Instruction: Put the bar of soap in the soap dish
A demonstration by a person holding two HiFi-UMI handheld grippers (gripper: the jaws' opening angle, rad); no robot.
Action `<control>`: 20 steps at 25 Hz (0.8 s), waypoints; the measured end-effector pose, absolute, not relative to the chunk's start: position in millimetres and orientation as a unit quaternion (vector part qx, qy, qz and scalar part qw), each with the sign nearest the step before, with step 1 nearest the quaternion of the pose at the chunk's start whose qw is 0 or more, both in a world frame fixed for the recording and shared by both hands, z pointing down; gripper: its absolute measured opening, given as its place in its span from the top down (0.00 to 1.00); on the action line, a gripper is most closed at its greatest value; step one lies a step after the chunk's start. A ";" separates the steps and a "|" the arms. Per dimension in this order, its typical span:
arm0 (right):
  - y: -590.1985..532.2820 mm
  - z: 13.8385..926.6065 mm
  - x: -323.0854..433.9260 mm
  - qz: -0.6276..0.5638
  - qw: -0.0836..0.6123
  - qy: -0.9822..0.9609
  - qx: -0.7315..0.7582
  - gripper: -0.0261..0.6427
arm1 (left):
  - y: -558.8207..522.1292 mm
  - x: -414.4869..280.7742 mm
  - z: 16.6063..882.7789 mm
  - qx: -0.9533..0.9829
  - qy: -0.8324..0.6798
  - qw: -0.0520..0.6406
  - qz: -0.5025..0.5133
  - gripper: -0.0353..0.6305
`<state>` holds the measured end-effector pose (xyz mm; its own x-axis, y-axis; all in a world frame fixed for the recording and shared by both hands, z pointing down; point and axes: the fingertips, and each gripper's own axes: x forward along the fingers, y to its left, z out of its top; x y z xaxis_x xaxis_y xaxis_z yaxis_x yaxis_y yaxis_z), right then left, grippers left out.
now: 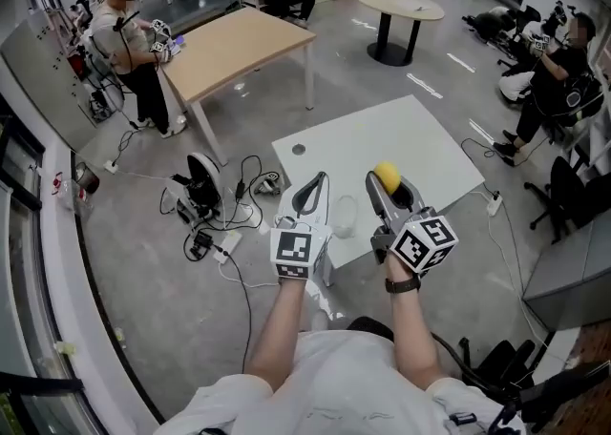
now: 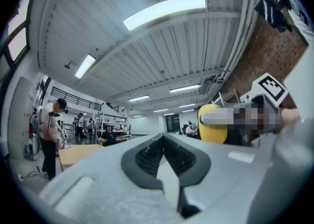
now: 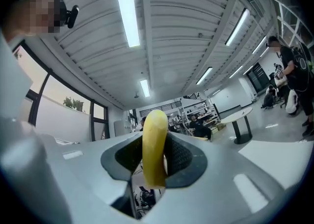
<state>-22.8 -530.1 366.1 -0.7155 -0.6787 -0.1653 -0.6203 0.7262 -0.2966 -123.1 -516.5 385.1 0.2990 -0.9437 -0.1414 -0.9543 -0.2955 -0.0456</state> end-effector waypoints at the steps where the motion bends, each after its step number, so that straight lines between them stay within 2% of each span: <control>1: -538.2 368.3 -22.4 -0.109 0.131 0.918 -0.357 0.79 | -522.3 -122.4 383.4 -0.808 0.585 0.053 0.054 0.94; 3: -553.2 377.1 -21.0 -0.115 0.125 0.917 -0.362 0.79 | -537.4 -121.4 383.3 -0.813 0.576 0.041 0.071 0.94; 10: -598.2 401.6 -11.6 -0.136 0.106 0.920 -0.352 0.79 | -595.3 -112.4 405.0 -0.812 0.578 0.067 0.043 0.94; 20: -632.6 460.1 -7.5 -0.196 0.065 0.915 -0.345 0.79 | -631.3 -116.2 445.8 -0.803 0.596 0.000 0.010 0.94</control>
